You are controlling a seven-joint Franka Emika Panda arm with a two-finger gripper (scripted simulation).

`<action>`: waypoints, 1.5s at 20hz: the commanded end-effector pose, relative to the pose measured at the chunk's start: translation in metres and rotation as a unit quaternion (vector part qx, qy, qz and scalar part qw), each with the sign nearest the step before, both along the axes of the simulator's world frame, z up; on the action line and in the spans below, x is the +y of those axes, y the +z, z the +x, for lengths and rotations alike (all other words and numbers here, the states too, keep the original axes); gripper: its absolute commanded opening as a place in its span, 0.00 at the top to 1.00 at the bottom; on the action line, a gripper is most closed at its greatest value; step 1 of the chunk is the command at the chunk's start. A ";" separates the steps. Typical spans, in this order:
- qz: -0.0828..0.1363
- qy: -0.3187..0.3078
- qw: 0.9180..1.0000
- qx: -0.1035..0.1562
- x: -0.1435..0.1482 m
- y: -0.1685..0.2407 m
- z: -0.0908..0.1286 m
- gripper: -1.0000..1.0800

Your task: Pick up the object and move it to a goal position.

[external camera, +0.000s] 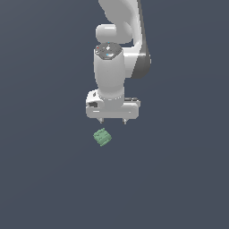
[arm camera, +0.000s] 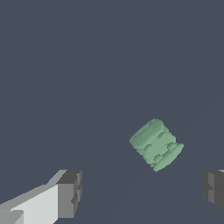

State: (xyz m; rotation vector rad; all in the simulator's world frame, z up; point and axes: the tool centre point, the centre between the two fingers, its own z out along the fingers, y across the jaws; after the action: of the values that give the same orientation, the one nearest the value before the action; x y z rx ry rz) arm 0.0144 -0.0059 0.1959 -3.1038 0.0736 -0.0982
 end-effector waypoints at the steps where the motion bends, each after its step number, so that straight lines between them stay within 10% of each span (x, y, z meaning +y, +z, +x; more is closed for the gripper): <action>1: -0.001 0.004 1.000 0.001 -0.001 -0.002 0.000 0.04; 16: -0.015 0.117 0.993 0.008 -0.021 -0.035 -0.001 0.04; 30: -0.026 0.283 0.959 0.020 -0.050 -0.085 -0.007 0.04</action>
State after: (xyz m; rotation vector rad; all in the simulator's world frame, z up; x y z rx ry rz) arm 0.0084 -0.0530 0.1152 -3.0480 -0.7658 -0.0227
